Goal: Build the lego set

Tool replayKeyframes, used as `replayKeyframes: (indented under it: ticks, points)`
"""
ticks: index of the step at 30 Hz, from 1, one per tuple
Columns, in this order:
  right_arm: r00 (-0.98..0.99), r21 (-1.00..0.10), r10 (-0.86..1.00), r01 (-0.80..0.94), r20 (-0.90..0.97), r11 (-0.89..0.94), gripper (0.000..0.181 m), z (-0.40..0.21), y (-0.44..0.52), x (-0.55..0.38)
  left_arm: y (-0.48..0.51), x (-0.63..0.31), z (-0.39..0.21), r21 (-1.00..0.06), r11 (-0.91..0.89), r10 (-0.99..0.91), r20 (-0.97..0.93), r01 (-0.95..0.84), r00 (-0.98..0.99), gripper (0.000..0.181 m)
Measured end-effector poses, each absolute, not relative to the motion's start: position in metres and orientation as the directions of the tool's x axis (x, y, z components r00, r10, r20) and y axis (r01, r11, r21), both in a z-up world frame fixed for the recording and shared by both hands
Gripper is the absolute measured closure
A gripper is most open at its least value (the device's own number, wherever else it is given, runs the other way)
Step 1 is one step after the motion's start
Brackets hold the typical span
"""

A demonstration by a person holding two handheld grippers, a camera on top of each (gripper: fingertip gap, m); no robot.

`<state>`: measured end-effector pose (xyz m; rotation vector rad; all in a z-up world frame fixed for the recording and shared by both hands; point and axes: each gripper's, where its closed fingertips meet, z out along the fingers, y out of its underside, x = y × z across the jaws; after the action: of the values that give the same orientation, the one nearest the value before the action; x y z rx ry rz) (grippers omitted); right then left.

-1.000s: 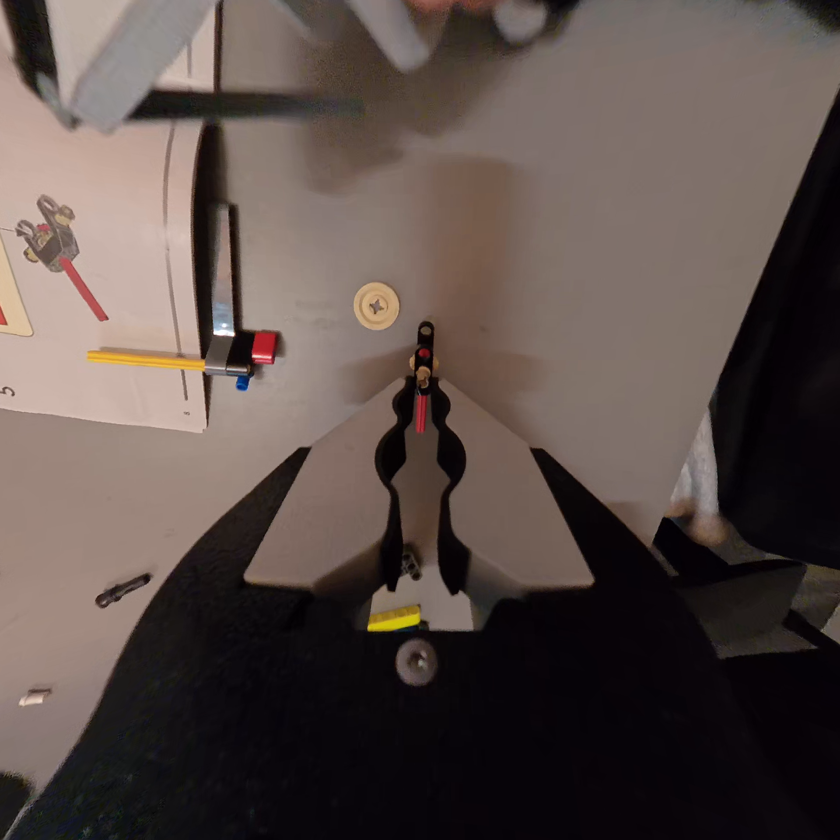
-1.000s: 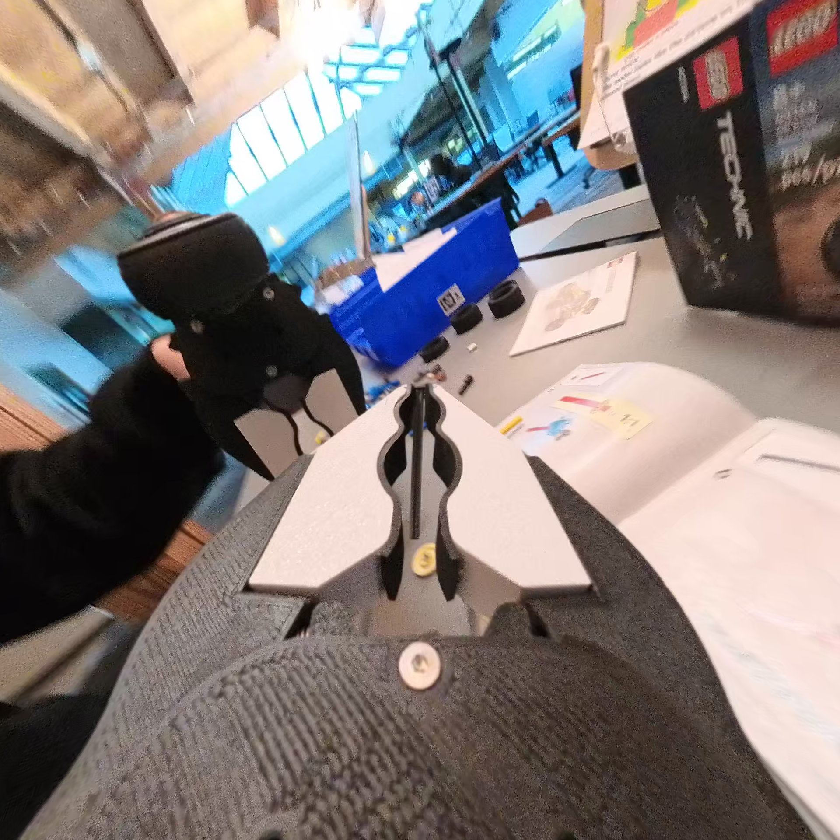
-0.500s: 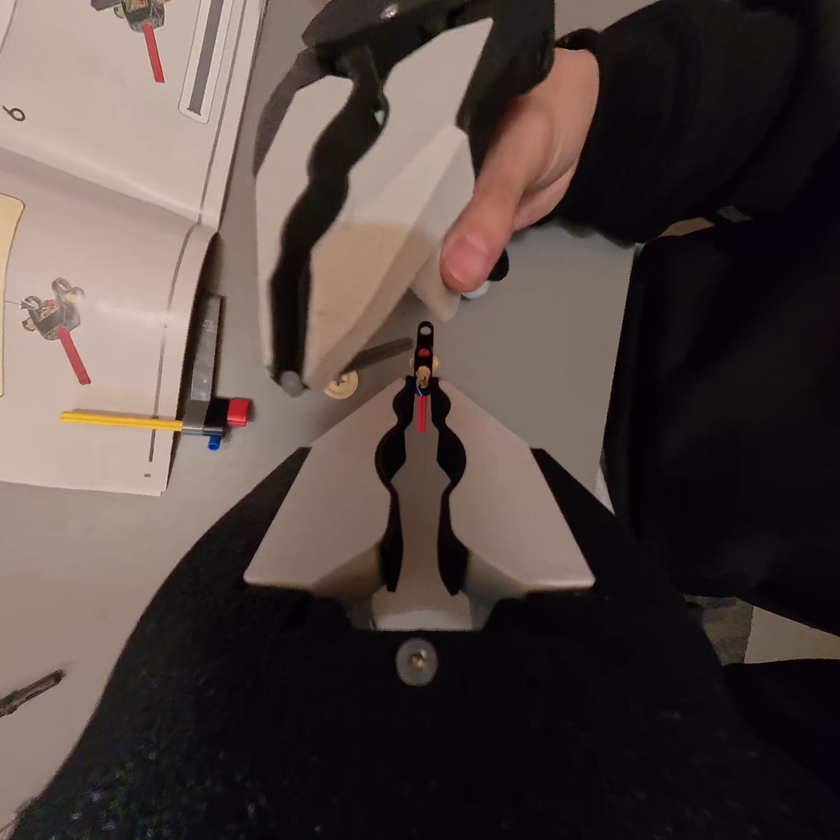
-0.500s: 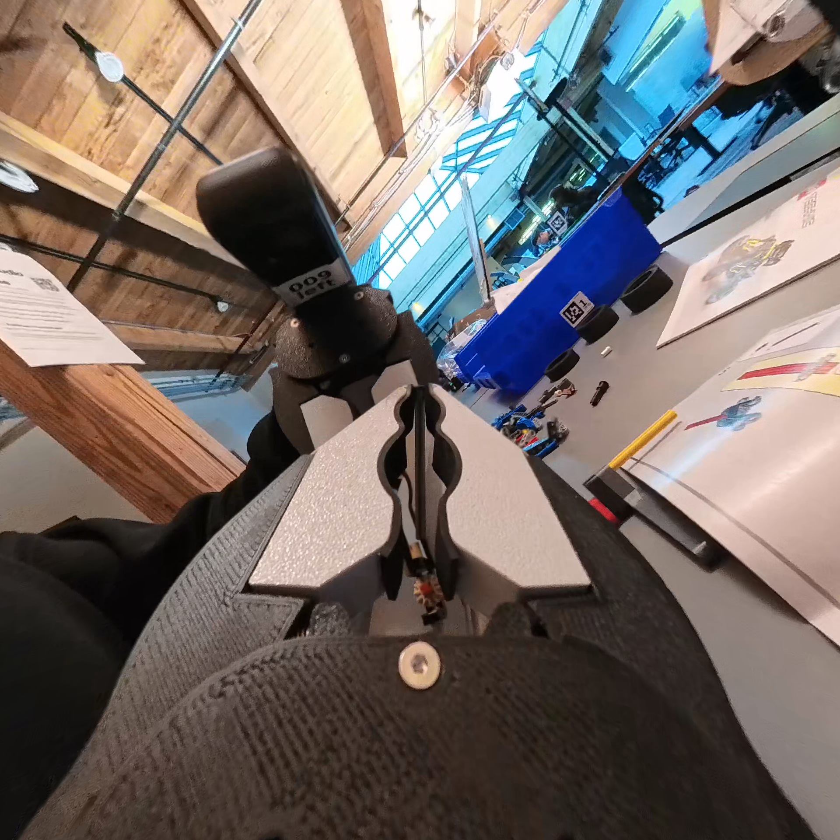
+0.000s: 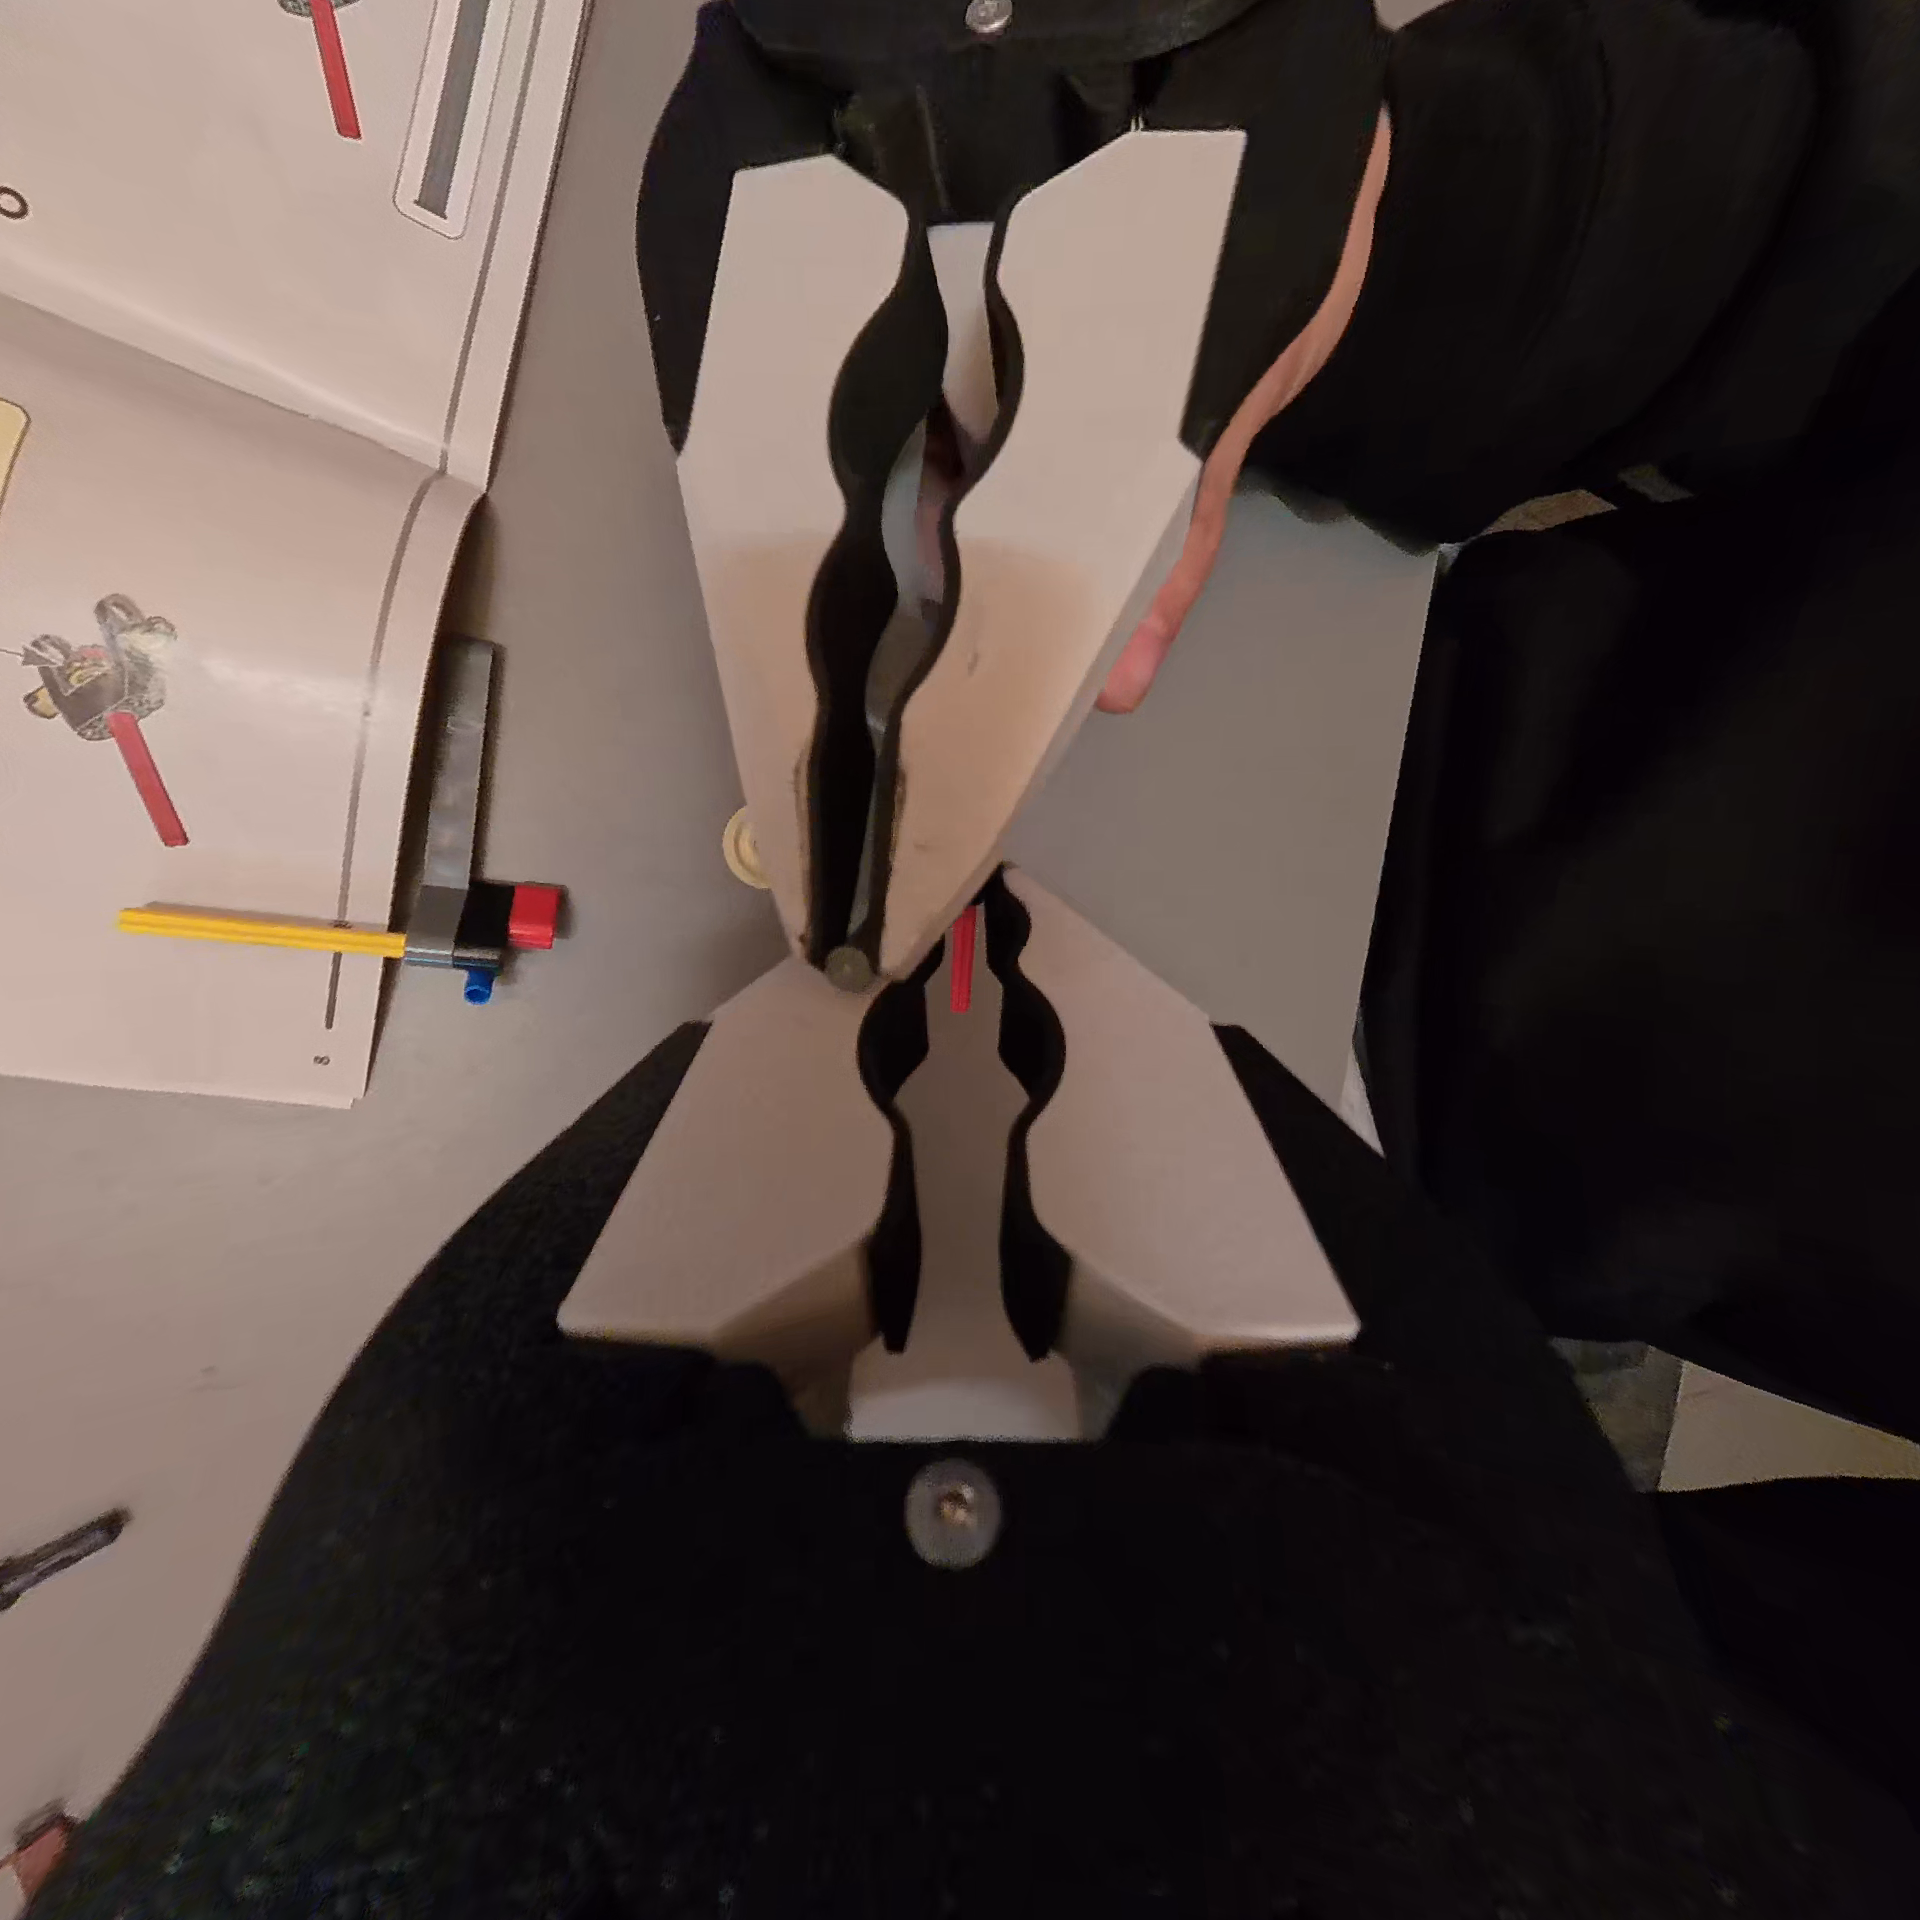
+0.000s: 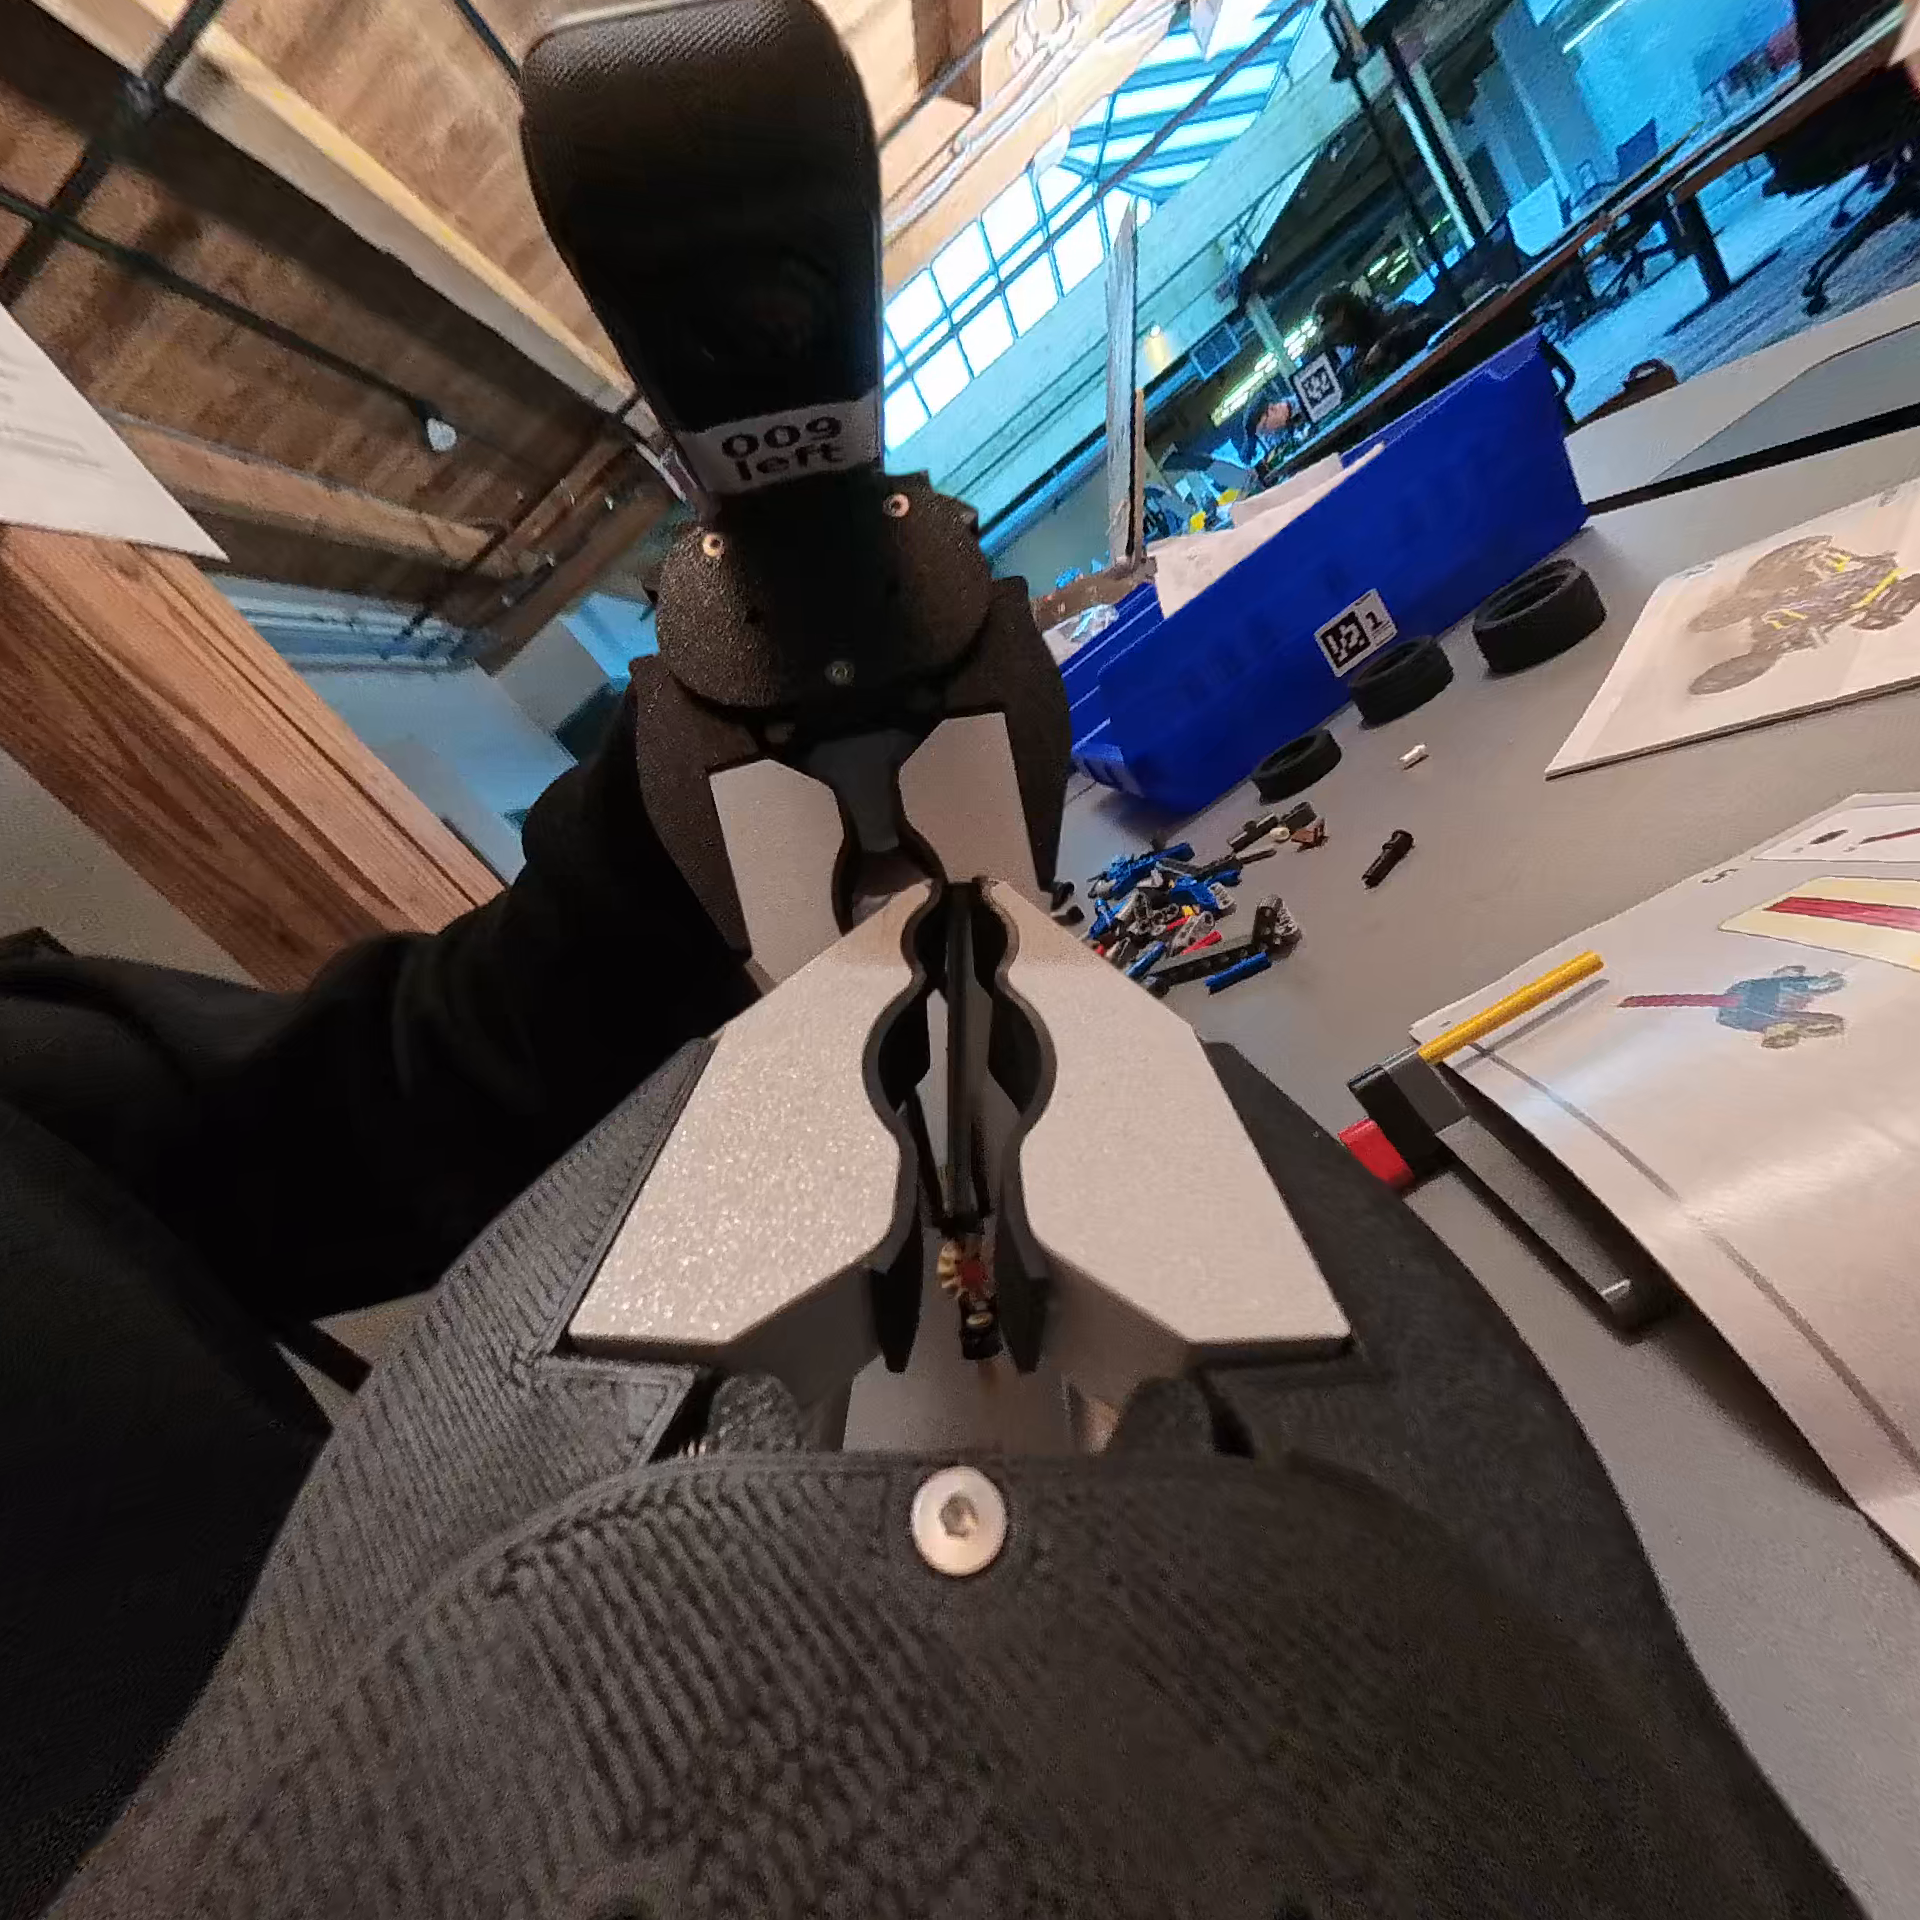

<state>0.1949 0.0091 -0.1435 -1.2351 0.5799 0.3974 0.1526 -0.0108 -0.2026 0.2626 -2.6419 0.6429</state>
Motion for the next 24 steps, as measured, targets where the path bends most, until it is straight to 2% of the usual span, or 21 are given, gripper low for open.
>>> replayKeyframes:
  ticks: [1, 5, 11, 17, 24]
  points:
    - [0.798, -0.772, -0.028, -0.573, -0.603, 0.276, 0.179, -0.144, 0.009, 0.194, -0.011, 0.152, -0.203, -0.398, 0.876, -0.084, 0.429, -0.272, -0.900, 0.177]
    - [0.820, -0.799, -0.030, -0.548, -0.571, 0.248, 0.179, -0.143, 0.007, 0.190, -0.012, 0.152, -0.203, -0.414, 0.868, -0.077, 0.436, -0.276, -0.897, 0.176]
    - [0.785, -0.750, -0.026, -0.581, -0.619, 0.316, 0.180, -0.139, -0.010, 0.201, -0.011, 0.157, -0.197, -0.461, 0.841, -0.074, 0.420, -0.283, -0.904, 0.176]
    - [0.839, -0.831, -0.094, -0.506, -0.536, 0.231, 0.179, -0.140, -0.011, 0.197, -0.009, 0.161, -0.201, -0.455, 0.852, -0.083, 0.367, -0.257, -0.927, 0.177]
    - [0.855, -0.872, -0.176, -0.470, -0.488, 0.136, 0.179, -0.157, -0.013, 0.199, -0.008, 0.176, -0.214, -0.466, 0.866, -0.104, 0.189, -0.183, -0.976, 0.177]
